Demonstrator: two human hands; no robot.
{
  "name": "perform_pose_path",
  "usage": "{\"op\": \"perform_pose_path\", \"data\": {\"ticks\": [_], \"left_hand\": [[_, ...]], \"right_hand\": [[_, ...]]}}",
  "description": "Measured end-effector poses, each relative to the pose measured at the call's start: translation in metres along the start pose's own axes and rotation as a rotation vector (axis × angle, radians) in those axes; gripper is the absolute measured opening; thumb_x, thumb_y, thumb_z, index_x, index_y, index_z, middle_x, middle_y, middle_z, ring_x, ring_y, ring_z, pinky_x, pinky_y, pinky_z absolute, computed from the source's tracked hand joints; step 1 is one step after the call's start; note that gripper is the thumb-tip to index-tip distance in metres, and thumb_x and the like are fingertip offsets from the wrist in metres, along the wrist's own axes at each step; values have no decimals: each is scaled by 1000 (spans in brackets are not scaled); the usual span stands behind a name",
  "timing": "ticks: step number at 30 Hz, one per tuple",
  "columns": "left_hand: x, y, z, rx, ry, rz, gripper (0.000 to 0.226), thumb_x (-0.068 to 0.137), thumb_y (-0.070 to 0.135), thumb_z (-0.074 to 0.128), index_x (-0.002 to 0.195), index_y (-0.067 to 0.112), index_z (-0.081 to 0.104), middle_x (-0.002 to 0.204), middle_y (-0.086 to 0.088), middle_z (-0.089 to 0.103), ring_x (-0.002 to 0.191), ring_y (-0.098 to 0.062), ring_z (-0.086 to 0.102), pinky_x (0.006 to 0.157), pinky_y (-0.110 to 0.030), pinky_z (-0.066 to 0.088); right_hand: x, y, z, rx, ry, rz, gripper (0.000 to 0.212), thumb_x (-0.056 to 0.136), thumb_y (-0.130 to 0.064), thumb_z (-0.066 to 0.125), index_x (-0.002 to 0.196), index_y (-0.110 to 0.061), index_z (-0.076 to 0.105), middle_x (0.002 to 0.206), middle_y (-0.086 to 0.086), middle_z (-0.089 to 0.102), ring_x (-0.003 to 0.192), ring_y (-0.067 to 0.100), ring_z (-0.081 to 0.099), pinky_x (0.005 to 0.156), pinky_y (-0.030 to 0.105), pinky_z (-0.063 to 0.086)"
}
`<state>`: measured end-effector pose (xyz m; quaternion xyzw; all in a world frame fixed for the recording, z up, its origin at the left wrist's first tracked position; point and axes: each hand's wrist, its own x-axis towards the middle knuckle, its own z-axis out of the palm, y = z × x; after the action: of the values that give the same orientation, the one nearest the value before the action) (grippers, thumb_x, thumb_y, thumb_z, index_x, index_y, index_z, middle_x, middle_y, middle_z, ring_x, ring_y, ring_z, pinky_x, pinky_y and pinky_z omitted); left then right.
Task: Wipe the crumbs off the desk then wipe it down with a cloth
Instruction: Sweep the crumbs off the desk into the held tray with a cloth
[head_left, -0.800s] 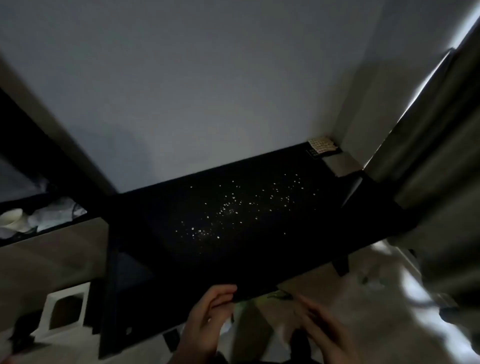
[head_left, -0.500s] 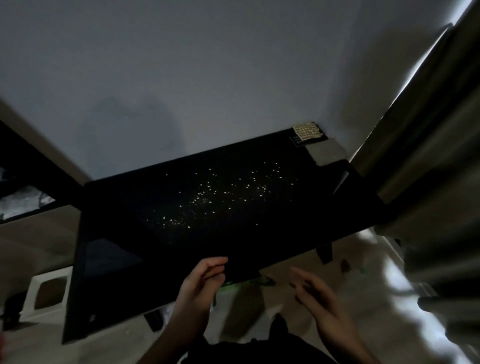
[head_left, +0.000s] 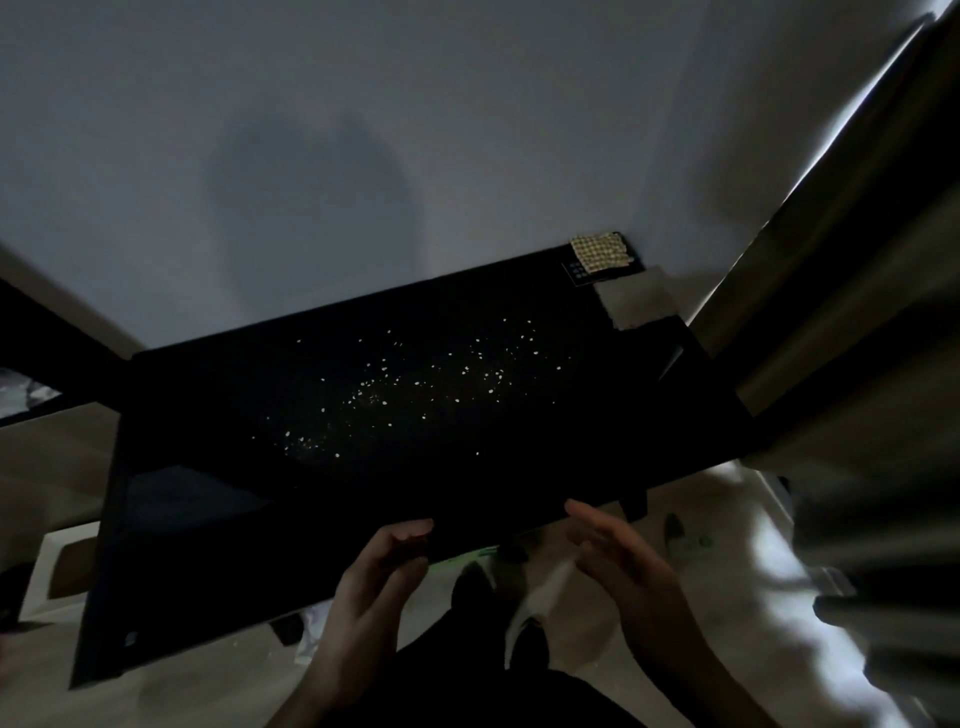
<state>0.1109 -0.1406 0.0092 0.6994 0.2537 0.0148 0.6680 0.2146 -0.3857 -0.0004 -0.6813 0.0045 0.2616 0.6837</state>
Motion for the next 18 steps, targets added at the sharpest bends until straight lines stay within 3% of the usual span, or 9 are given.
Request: {"op": "perform_pose_path", "data": {"ticks": [3, 7, 10, 14, 16, 18], "left_hand": [[27, 15, 6, -24, -40, 4, 43, 80, 41, 60, 119, 25, 69, 118, -9, 71, 114, -25, 67, 101, -50, 51], [69, 32, 12, -41, -92, 20, 34, 88, 24, 56, 120, 20, 68, 116, -9, 72, 112, -24, 68, 100, -50, 52], [97, 40, 14, -26, -129, 27, 27, 98, 9, 56, 121, 17, 67, 117, -11, 72, 112, -24, 68, 99, -45, 54], [122, 44, 15, 14, -182, 18, 27, 99, 10, 54, 121, 18, 67, 115, -5, 73, 110, -19, 69, 95, -37, 55], [131, 42, 14, 38, -195, 10, 27, 99, 8, 55, 121, 19, 67, 116, -2, 73, 110, -15, 69, 95, -32, 56], [137, 42, 15, 44, -198, 14, 28, 94, 17, 58, 121, 18, 68, 116, -1, 74, 110, -14, 70, 92, -24, 56]], "right_hand": [[10, 2, -5, -26, 47, 13, 65, 65, -73, 78, 119, -37, 73, 120, -4, 74, 119, 13, 66, 94, 25, 55], [27, 3, -14, -23, 77, 19, 77, 52, -82, 79, 119, -45, 71, 123, -8, 73, 124, 12, 64, 103, 37, 51], [43, -1, -21, -16, 108, 29, 78, 50, -80, 82, 118, -42, 72, 121, -5, 74, 124, 12, 63, 105, 37, 50], [60, -19, -21, -22, 165, -3, 58, 74, -54, 76, 123, -23, 70, 117, -4, 75, 118, 12, 66, 94, 22, 54], [68, -25, -25, -32, 181, -10, 63, 75, -55, 77, 125, -19, 67, 118, -4, 75, 116, 12, 67, 94, 22, 54], [77, -31, -29, -26, 186, -13, 45, 84, -33, 69, 126, -19, 67, 116, -5, 75, 115, 11, 68, 94, 22, 54]]}}
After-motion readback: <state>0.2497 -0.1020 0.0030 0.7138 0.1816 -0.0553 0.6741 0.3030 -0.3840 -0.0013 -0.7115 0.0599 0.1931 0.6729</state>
